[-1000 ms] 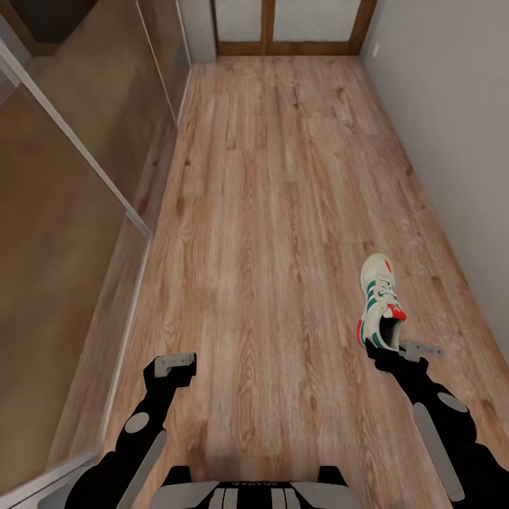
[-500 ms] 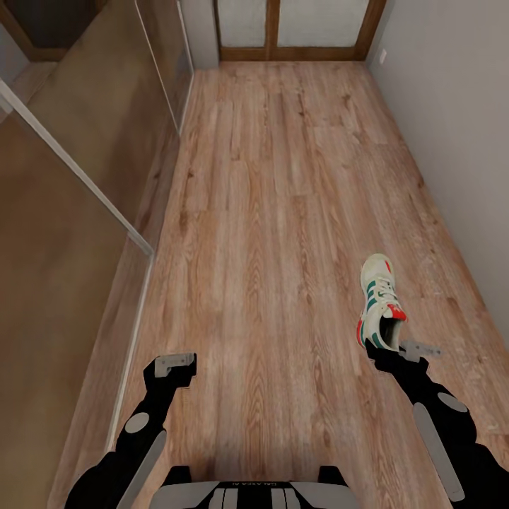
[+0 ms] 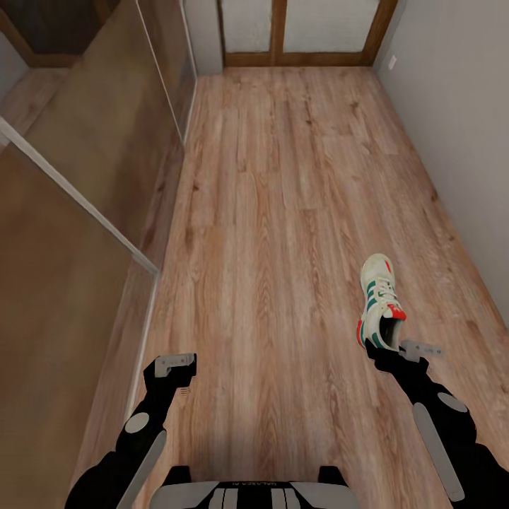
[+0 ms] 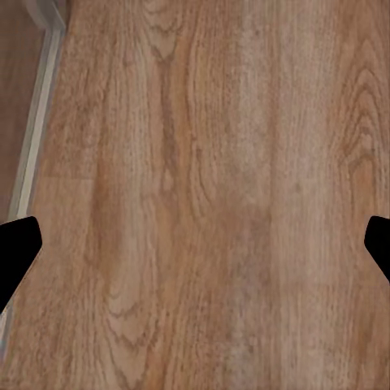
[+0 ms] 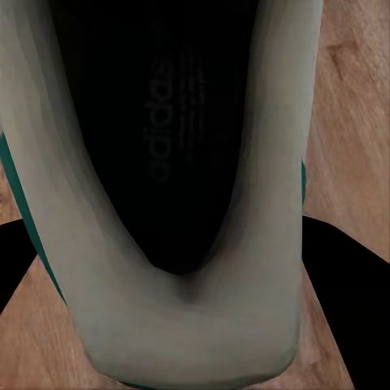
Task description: Pick up the two gym shoes and the two sandals from the corridor floor and place them onto the hallstand (shoe rack) in the corridor, making sure they are on the rack and not on the floor. Arrange them so the two gym shoes are next to each other and the two sandals are next to each other.
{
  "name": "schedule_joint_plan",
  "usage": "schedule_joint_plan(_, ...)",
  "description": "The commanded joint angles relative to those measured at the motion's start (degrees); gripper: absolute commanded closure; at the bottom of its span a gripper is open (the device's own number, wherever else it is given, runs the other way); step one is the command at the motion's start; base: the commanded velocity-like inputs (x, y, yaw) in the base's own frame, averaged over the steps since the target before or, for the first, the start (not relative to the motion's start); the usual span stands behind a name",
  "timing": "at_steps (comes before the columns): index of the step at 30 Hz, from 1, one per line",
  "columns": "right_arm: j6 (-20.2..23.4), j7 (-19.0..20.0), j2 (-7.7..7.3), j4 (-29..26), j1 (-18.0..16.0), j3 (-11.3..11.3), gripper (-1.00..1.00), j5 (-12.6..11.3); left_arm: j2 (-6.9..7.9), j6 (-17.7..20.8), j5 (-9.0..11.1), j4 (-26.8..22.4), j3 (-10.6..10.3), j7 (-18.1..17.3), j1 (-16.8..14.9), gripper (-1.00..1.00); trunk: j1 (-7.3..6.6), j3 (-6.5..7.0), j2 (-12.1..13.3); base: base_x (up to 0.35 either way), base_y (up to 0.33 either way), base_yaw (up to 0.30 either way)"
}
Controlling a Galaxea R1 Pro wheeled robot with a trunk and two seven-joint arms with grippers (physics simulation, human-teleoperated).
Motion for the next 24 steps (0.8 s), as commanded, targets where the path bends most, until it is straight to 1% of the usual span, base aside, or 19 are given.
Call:
schedule_joint_plan(1, 0.25, -0.45, -0.03, -0.10, -0.01, 0.05, 1.00, -0.58, 0.08, 0.20, 0.41, -0.08, -0.21, 0.50, -0.04, -1.00, 0.03, -0.03, -0.01, 0.329, 0.056, 0.000)
schedule_joint_plan(8, 0.24, -0.45, -0.03, -0.10, -0.01, 0.05, 1.00, -0.58, 0.08, 0.20, 0.44, -0.06, -0.21, 0.51, -0.04, -1.00, 0.03, -0.03, -0.01, 0.334, 0.017, -0.001)
schedule_joint_plan(11, 0.23, -0.45, -0.03, -0.10, 0.00, 0.05, 1.00, -0.58, 0.08, 0.20, 0.42, -0.06, -0.21, 0.51, -0.04, -1.00, 0.03, -0.03, -0.01, 0.336, 0.002, -0.083)
schedule_joint_plan(24, 0.27, -0.45, -0.03, -0.11, 0.01, 0.05, 1.00, -0.58, 0.08, 0.22, 0.48, -0.06, -0.21, 0.50, -0.04, -1.00, 0.03, 0.11, -0.01, 0.337, 0.000, -0.247)
